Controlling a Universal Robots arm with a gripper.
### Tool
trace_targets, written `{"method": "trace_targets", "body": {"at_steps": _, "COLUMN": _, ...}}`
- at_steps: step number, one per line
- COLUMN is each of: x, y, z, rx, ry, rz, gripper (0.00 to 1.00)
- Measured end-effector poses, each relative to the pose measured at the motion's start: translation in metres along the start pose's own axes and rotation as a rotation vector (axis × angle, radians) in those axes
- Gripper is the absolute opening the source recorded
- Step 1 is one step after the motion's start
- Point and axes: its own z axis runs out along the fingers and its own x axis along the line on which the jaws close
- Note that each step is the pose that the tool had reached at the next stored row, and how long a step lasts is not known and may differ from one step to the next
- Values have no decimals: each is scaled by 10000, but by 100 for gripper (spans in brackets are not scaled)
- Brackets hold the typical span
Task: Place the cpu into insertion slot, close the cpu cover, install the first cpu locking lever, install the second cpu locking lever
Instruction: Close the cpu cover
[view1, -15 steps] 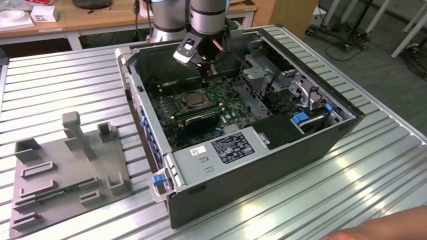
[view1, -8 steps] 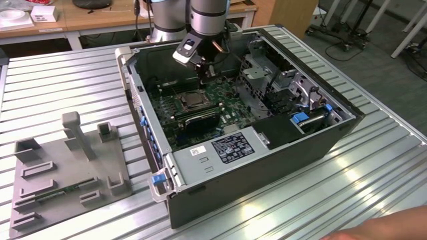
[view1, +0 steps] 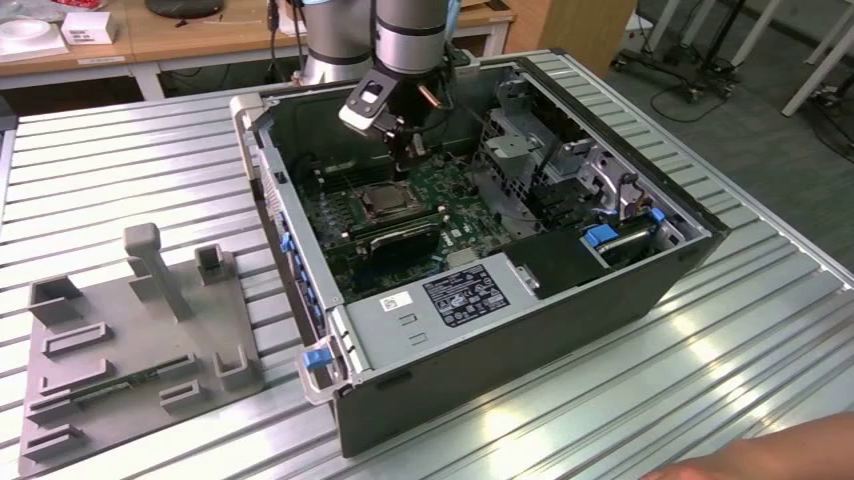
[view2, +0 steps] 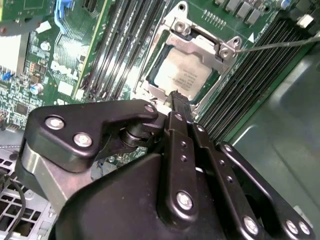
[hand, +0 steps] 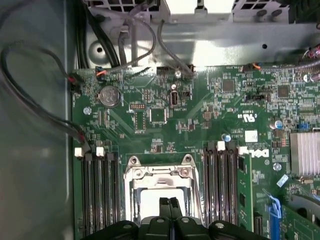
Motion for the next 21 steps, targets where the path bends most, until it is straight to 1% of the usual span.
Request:
{"method": "trace_targets", "body": {"at_steps": 5, "x": -1, "y": -1, "z": -1, "rx": 0, "ry": -3, "rz": -27, "gripper": 11}}
{"method": "trace_targets", "body": {"at_steps": 21, "x": -1, "y": -2, "z": 10, "rx": -11, "ry": 41, "rz": -2903, "gripper": 11}}
